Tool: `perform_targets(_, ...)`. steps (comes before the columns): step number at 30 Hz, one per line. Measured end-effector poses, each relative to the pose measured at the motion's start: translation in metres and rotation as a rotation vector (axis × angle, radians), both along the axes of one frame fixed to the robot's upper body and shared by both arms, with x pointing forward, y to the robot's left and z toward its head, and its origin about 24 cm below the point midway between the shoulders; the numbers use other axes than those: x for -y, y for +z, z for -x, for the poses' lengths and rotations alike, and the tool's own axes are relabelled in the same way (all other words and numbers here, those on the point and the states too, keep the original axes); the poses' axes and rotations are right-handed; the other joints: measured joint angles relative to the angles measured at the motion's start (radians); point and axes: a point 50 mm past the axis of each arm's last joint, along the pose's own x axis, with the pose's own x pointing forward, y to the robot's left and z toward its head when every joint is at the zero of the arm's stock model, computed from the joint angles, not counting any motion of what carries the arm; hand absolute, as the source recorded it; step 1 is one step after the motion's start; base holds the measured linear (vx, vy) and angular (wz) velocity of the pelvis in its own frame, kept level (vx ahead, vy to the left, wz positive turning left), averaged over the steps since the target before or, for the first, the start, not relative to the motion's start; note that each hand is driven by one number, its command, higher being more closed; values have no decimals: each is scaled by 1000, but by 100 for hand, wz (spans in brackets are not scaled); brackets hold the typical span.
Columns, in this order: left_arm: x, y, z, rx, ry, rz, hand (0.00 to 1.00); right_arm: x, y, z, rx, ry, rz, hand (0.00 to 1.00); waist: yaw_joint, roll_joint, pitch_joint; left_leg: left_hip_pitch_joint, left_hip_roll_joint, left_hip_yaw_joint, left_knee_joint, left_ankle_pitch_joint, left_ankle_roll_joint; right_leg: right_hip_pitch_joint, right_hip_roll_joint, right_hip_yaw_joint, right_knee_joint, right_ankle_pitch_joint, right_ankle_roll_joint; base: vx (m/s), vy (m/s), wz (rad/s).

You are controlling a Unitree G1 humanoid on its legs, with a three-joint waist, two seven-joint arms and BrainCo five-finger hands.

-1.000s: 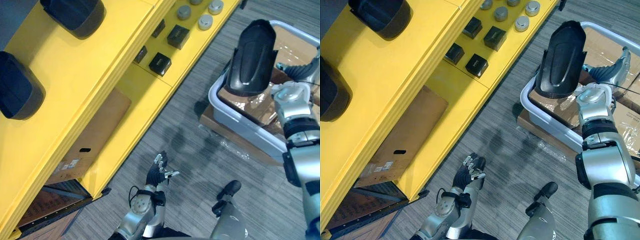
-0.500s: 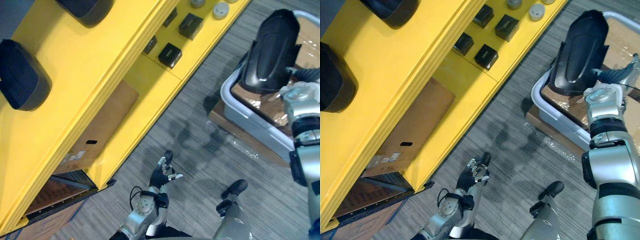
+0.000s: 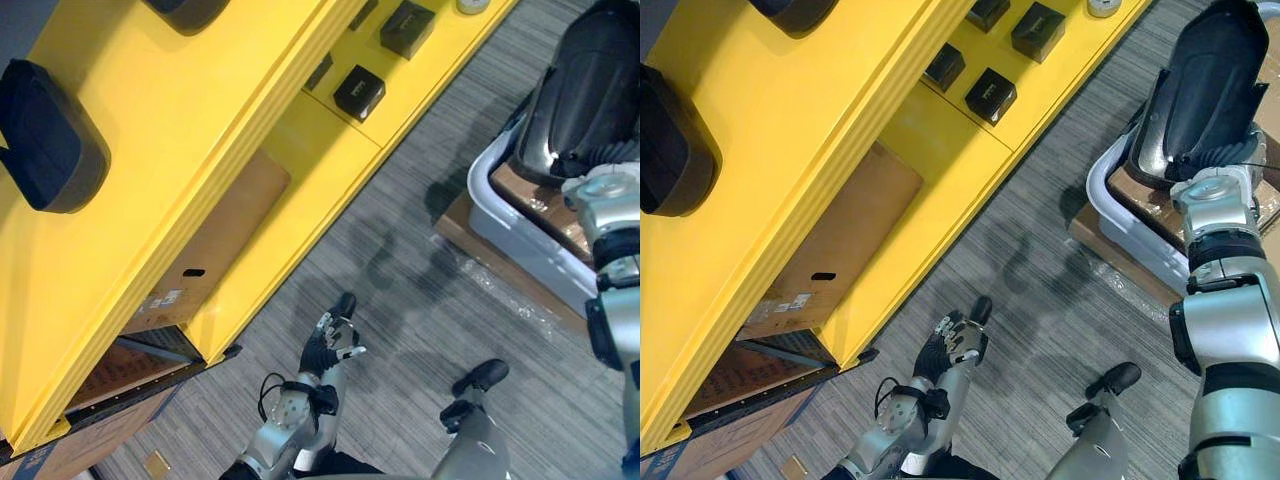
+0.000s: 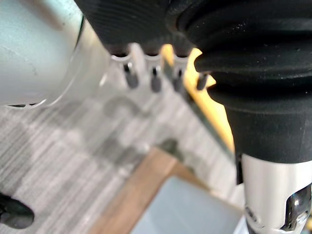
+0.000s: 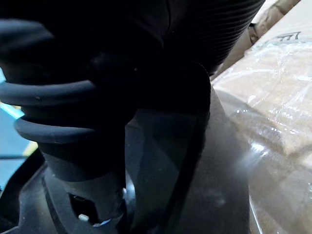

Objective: Walk over and take plastic housings, then place them on the shelf

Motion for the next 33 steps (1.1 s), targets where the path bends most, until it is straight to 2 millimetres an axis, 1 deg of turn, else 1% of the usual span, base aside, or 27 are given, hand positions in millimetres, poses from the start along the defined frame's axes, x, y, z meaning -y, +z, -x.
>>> perform_targets(2,-1,2,-3,9,1,-4,0,9,4,5,-41,-10,-5,100,3,0,0,-12,-4,-3,4,-2,3,0,-2,-12,-5,-1,-1,-41,54,8)
perform_targets(4,-1,2,-3,9,6,-5,0,13,7,8,-72,-16,-2,100,4,0,0,-12,-6,-4,2,-1,3,1,-4,-16,-7,0,-1,-10,18,4)
perform_targets(10,-1,2,-3,8,15,-7,0,15,12,10,-133,-49,29,100,5,1,-1,0,-5,-4,-10,1,1,4,-4,-21,-7,4,7,24,5,0)
perform_targets(17,-5,5,-6,22,39,9,0,19,5,14,-172,-119,39,100,14,12,-8,32,-5,-3,-25,1,1,37,-9,-48,-5,-2,-1,-5,15,3)
perform_targets(21,-7,7,-7,34,40,7,0,21,8,15,-177,-145,94,100,12,11,-8,36,-5,-3,-24,1,1,41,-9,-49,-1,-3,-2,-48,24,2)
perform_targets(23,-11,9,-6,43,46,9,0,20,8,14,-167,-143,125,100,5,11,-8,40,-5,-3,-23,1,1,46,-9,-49,0,-3,-2,-53,34,2)
perform_targets(24,-17,9,-6,48,60,8,0,20,8,14,-167,-136,184,100,-5,9,-7,49,-5,-3,-22,1,1,57,-9,-50,0,-3,-2,-44,34,2)
perform_targets(27,-24,8,-7,50,69,0,0,19,9,13,-165,-129,265,100,-21,4,-3,61,-3,-3,-23,1,1,71,-8,-50,0,-3,-2,-36,25,0)
perform_targets(28,-29,8,-7,51,89,1,0,16,11,11,-161,-122,324,100,-30,-3,2,67,0,-1,-22,1,1,73,-6,-48,0,-2,-2,-60,29,-10)
perform_targets(30,-35,9,-6,57,102,3,0,14,14,10,-150,-118,384,100,-36,-20,14,76,11,5,-24,1,1,75,1,-42,0,-2,-2,-72,21,-13)
perform_targets(31,-40,8,-4,58,108,-3,0,11,18,9,-137,-112,441,100,-51,-32,21,80,16,5,-26,2,-1,79,7,-41,0,-2,-2,-69,9,-6)
perform_targets(32,-42,6,-3,55,110,-7,0,10,20,8,-129,-109,458,100,-58,-37,24,82,18,6,-28,2,-1,81,9,-39,-1,-3,-3,-84,19,-10)
perform_targets(33,-45,4,0,45,120,-11,0,8,23,8,-119,-104,493,100,-67,-49,33,92,22,12,-33,3,-2,82,11,-29,-1,-2,-3,-57,21,-13)
